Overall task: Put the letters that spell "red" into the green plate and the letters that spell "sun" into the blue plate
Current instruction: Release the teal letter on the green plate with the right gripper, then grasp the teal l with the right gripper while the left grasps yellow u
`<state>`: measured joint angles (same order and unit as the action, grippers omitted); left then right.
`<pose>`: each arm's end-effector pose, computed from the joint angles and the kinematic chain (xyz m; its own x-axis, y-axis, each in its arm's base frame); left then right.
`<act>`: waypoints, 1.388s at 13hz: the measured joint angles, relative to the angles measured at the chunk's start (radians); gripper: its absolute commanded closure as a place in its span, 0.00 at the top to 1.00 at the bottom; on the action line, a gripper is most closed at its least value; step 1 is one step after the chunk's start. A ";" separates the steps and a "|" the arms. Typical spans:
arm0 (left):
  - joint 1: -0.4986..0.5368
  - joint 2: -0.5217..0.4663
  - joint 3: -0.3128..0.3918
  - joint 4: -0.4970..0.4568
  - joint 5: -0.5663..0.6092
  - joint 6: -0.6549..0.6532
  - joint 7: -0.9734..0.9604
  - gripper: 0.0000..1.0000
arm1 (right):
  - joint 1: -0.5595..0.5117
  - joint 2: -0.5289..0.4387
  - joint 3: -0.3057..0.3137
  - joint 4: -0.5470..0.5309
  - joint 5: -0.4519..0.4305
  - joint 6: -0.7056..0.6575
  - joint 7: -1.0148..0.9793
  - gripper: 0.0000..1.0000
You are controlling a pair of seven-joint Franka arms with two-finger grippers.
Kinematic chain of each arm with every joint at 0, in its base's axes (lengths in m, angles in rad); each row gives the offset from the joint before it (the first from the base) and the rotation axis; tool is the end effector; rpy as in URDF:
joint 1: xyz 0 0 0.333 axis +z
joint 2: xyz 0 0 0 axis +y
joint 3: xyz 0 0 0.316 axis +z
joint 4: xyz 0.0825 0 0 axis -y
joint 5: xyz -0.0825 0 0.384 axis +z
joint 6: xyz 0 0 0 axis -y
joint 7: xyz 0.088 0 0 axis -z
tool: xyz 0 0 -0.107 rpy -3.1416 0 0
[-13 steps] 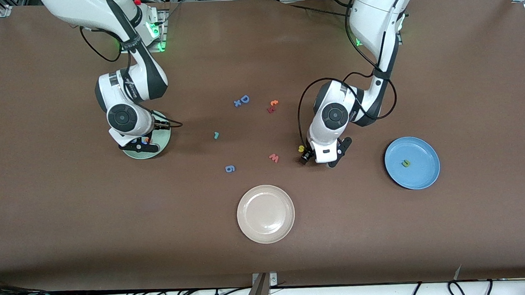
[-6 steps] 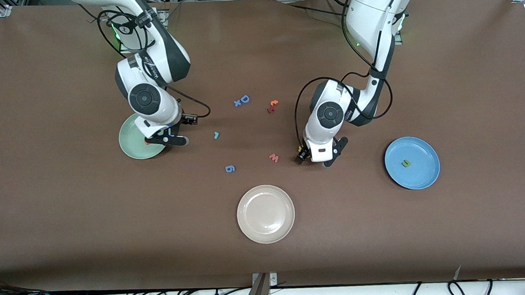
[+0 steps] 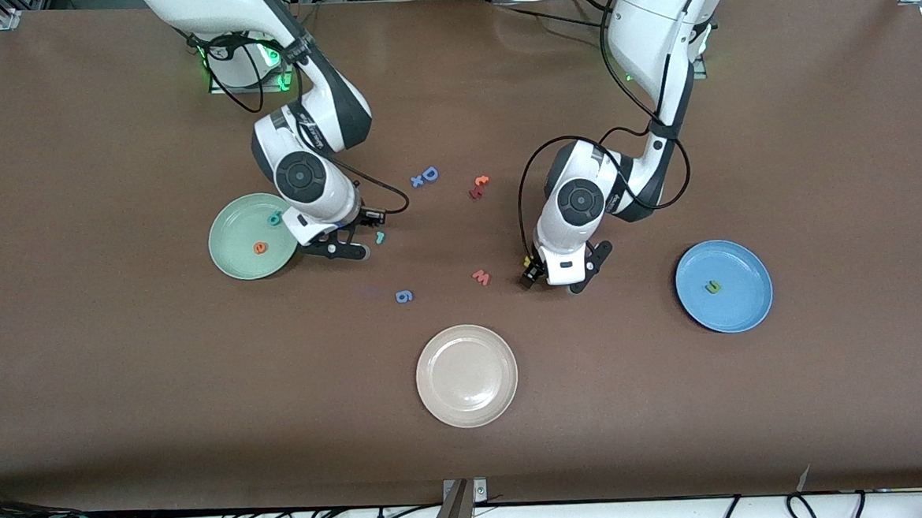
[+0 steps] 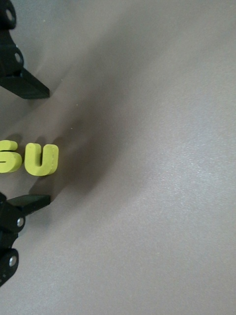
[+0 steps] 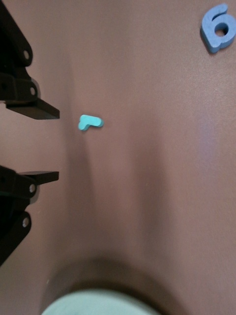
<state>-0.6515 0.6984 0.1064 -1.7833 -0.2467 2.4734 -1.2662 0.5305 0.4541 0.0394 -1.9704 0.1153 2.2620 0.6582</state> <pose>0.5577 -0.3428 0.1637 0.6275 0.7743 -0.0819 0.7777 -0.6284 0.0184 0.5013 0.3242 0.2261 0.9673 -0.1704 -0.1877 -0.1682 -0.9854 0.0278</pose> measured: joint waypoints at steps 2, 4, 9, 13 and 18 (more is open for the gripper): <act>0.000 0.001 0.002 0.001 0.000 0.000 0.000 0.86 | 0.005 0.018 0.000 0.005 0.001 0.028 0.028 0.50; -0.001 0.001 0.002 0.001 0.000 0.000 0.000 0.75 | 0.011 0.032 0.000 0.007 0.001 0.078 0.050 0.50; -0.007 0.001 0.007 0.015 0.010 0.000 0.003 0.38 | 0.021 0.093 0.000 0.007 0.002 0.179 0.111 0.50; -0.014 0.001 0.007 0.018 0.065 0.001 0.004 0.23 | 0.030 0.105 -0.001 0.007 0.002 0.188 0.131 0.42; -0.016 -0.002 0.011 0.019 0.098 -0.003 0.021 0.04 | 0.031 0.112 -0.001 0.008 0.002 0.188 0.131 0.14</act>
<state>-0.6672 0.6961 0.1177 -1.7643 -0.1482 2.4706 -1.2452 0.5611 0.5662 0.0385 -1.9624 0.1172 2.4495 0.7894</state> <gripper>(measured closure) 0.727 0.700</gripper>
